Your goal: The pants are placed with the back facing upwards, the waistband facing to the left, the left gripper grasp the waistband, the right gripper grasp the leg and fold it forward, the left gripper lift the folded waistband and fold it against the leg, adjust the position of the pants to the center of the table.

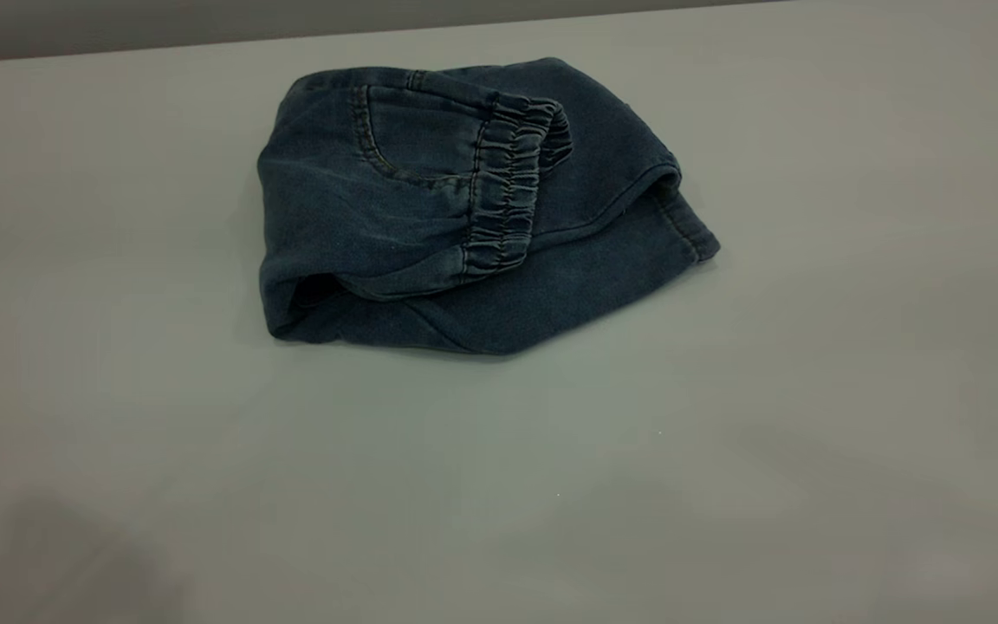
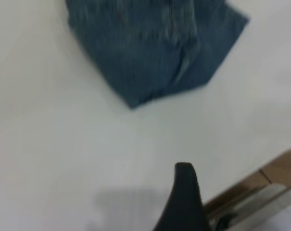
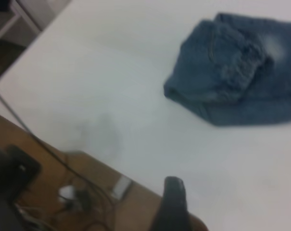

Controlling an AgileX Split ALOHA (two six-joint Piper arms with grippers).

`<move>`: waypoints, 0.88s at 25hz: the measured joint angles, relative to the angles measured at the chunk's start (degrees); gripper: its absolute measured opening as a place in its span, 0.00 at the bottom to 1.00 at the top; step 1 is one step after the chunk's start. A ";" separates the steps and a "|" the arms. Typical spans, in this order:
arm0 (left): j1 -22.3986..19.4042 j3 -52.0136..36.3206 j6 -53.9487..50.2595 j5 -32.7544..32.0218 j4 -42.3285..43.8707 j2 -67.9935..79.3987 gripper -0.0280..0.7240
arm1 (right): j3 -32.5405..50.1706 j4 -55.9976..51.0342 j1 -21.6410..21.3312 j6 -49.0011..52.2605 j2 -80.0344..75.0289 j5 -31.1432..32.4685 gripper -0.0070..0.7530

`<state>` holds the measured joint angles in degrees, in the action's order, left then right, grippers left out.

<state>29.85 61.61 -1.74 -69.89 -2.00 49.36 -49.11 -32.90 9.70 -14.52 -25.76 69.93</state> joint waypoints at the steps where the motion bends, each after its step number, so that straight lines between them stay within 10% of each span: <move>1: 0.00 -2.84 0.48 0.00 0.00 -2.31 0.73 | 1.64 1.06 0.00 0.00 2.25 0.05 0.71; 22: 0.00 -26.52 4.44 3.20 -0.16 -34.05 0.73 | 19.60 24.07 0.00 3.57 23.35 -8.21 0.71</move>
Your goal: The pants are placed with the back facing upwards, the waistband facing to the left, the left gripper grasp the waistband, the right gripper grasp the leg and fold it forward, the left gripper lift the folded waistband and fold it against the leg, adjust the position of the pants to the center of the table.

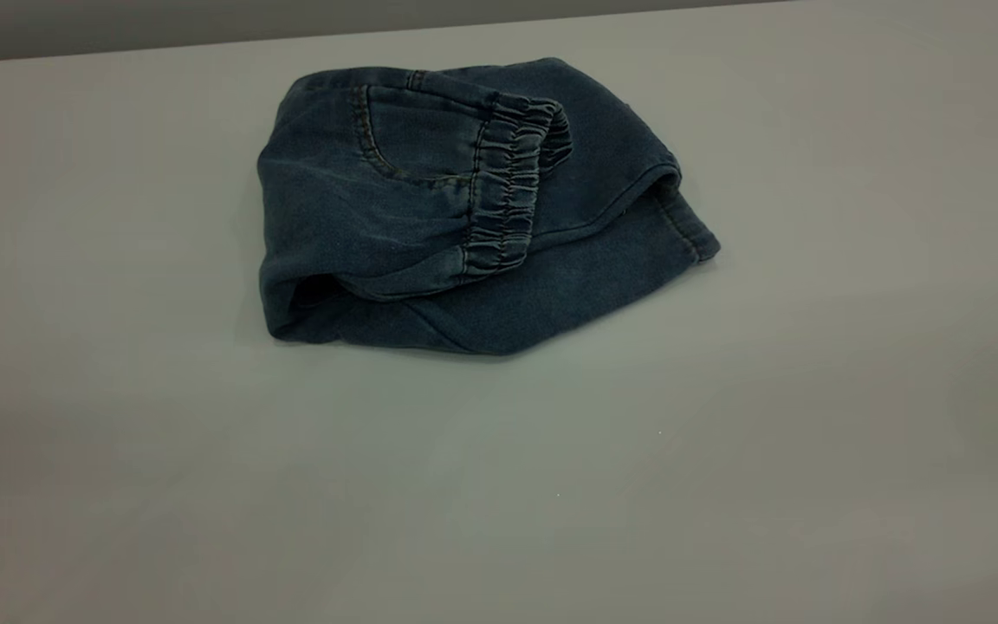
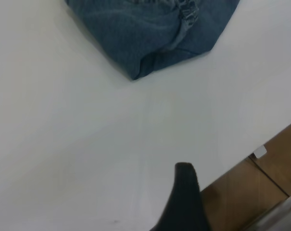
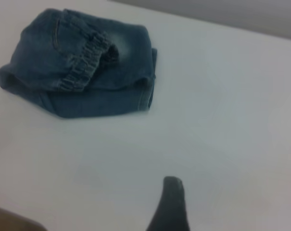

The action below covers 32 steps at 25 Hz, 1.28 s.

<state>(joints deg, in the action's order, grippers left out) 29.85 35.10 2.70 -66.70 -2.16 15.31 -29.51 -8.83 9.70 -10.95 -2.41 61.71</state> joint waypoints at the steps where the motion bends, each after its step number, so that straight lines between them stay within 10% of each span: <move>1: 0.00 -0.98 0.00 0.72 0.00 -0.66 0.73 | 0.28 0.00 0.00 0.49 0.14 -0.26 0.71; 32: -0.47 -6.27 -0.41 4.86 -1.49 -2.42 0.73 | 0.35 -0.31 0.00 1.90 2.41 -0.36 0.71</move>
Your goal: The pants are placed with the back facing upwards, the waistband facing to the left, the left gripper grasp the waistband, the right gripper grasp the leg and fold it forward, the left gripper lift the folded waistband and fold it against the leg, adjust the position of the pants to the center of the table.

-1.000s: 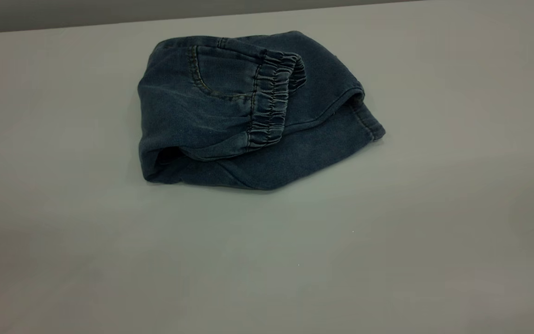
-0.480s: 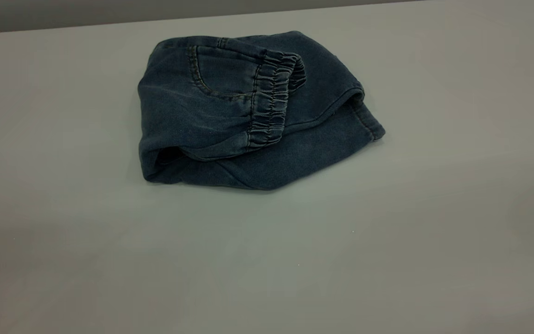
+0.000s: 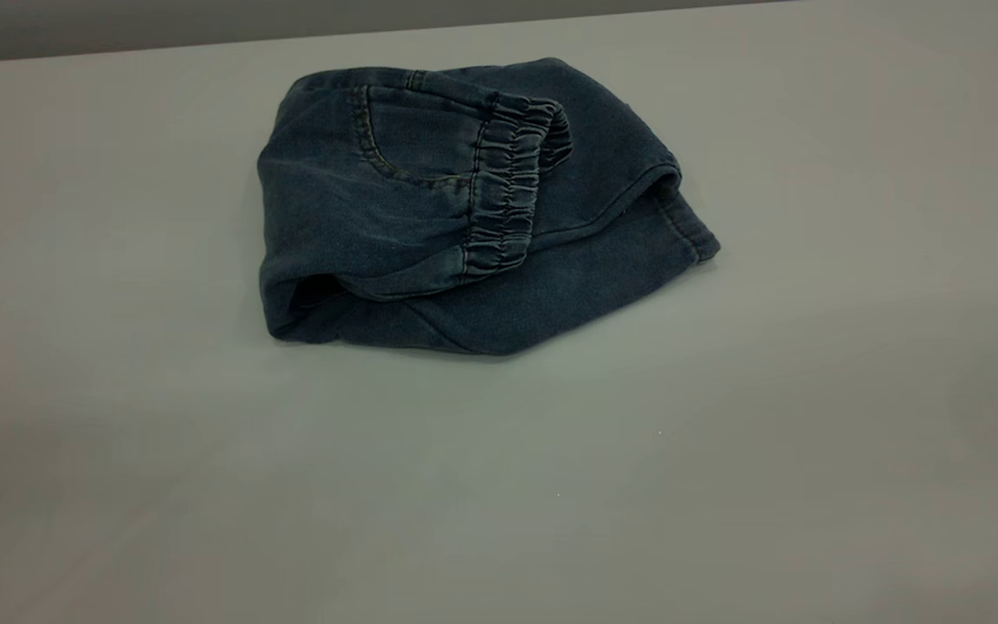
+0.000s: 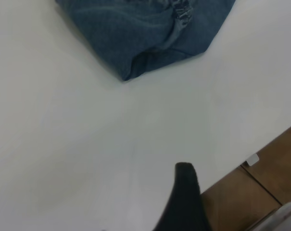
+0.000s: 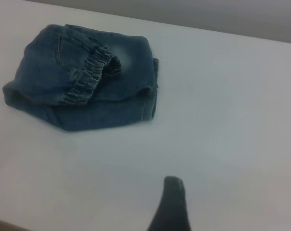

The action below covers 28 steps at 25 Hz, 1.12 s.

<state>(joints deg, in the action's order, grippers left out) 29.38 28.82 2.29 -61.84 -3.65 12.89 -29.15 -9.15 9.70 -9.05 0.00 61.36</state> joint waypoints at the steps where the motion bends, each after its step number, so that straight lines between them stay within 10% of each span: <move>1: -0.65 0.00 0.00 0.00 -0.07 -0.09 0.73 | 0.00 0.00 0.00 0.00 0.00 0.00 0.71; 16: -28.48 0.02 0.00 -0.12 -0.23 -10.99 0.73 | 0.00 -0.21 -1.75 0.00 0.00 0.00 0.71; 28: -26.94 0.02 0.00 -0.05 -0.23 -12.89 0.73 | 0.00 -0.21 -1.83 0.00 0.00 0.00 0.71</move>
